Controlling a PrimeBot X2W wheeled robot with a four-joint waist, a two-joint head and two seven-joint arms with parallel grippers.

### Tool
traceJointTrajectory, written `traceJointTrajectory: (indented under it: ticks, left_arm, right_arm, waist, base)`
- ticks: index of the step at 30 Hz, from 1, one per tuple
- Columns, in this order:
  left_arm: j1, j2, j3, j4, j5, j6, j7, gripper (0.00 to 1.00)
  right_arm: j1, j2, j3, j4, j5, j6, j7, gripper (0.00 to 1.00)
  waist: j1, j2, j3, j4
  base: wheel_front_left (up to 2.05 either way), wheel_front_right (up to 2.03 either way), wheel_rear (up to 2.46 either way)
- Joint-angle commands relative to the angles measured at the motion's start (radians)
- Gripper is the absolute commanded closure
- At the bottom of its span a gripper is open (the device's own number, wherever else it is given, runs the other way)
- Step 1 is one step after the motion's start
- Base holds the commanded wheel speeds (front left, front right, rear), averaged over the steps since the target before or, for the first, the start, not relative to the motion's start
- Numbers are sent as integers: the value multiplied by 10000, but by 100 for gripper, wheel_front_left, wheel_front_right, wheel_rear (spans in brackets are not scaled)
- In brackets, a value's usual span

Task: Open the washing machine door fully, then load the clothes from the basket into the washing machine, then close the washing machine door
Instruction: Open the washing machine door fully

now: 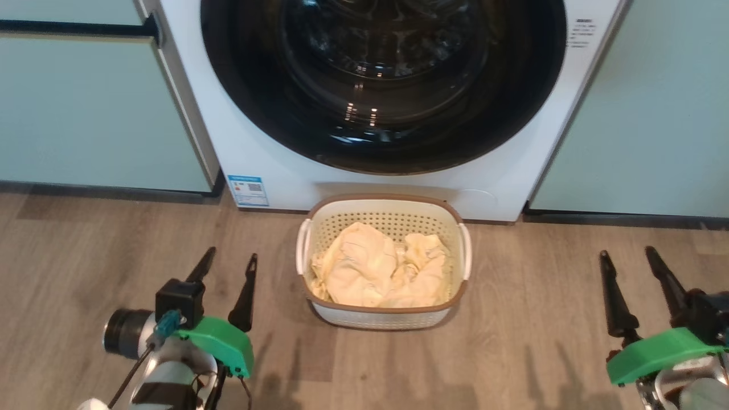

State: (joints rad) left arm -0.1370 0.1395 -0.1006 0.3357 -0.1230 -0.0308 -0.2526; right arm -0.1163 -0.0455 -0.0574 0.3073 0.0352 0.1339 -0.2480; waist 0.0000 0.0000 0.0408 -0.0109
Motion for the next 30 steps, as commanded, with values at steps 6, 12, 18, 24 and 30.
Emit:
traceJointTrajectory:
  ticks: [6, 12, 18, 24, 30]
  left_arm:
    - [-563, 201, 304, -339, 149, 60, -91, 0]
    - [-557, 210, 289, -351, 170, 59, -91, 0]
    - [-517, 164, 321, -570, 146, 36, -91, 0]
    - [-460, 183, 282, -629, 193, -35, -91, 0]
    - [-439, 161, 298, -607, 202, -9, -92, 0]
  right_arm:
    - [-601, -55, 123, -364, 38, -32, -137, 0]
    - [-575, -52, 86, -400, 29, -32, -137, 0]
    - [-552, -50, 71, -406, 49, -32, -138, 0]
    - [-547, -49, 65, -434, 63, -32, -138, 0]
    - [-540, -48, 55, -439, 75, -32, -138, 0]
  waist:
    - [0, 0, 8, -9]
    - [0, 0, -4, -49]
    - [0, 0, -12, -80]
    - [0, 0, -7, -100]
    - [0, 0, -13, -108]
  base:
    - [123, 123, -246]
    - [123, 123, -246]
    - [104, 105, -208]
    - [57, 57, -114]
    - [12, 12, -24]
